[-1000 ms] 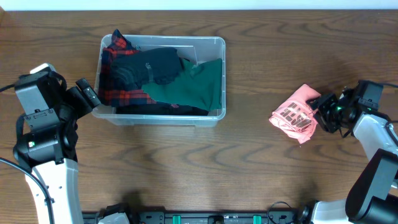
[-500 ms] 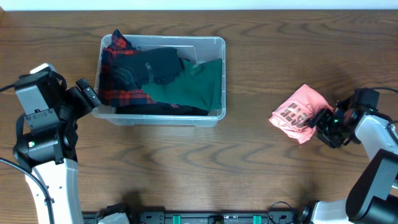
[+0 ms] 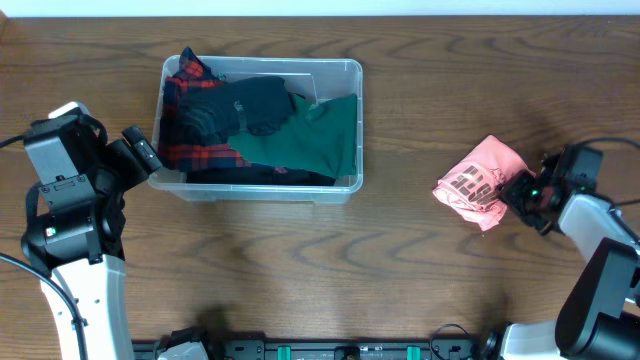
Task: Pack container
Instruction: 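Grasp the pink t-shirt edge with the right gripper and gather it, then lift the pink t-shirt and lower it into the bin's right side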
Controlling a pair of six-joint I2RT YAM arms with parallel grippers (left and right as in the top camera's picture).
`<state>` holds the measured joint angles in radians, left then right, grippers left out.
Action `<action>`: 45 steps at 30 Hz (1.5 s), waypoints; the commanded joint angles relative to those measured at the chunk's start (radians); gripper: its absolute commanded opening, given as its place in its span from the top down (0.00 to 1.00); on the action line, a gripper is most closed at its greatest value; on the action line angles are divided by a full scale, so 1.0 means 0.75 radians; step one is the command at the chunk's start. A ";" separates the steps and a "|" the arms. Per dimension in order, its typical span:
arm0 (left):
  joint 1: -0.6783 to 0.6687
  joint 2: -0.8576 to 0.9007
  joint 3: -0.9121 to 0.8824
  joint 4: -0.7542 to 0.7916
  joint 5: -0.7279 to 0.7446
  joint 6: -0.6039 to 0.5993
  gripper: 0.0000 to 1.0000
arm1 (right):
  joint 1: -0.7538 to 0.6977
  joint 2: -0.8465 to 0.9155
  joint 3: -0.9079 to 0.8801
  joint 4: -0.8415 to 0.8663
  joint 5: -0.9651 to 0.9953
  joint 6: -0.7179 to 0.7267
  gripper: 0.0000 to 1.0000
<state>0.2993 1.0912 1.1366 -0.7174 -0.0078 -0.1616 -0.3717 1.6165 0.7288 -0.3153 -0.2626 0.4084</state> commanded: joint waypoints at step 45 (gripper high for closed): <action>0.005 -0.001 -0.003 -0.002 -0.016 -0.021 0.02 | 1.096 -0.082 0.100 1.388 -0.183 0.636 0.99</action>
<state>0.2993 1.0912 1.1366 -0.7181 -0.0078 -0.1619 0.3923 1.5211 0.8013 0.7361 -0.5907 1.0142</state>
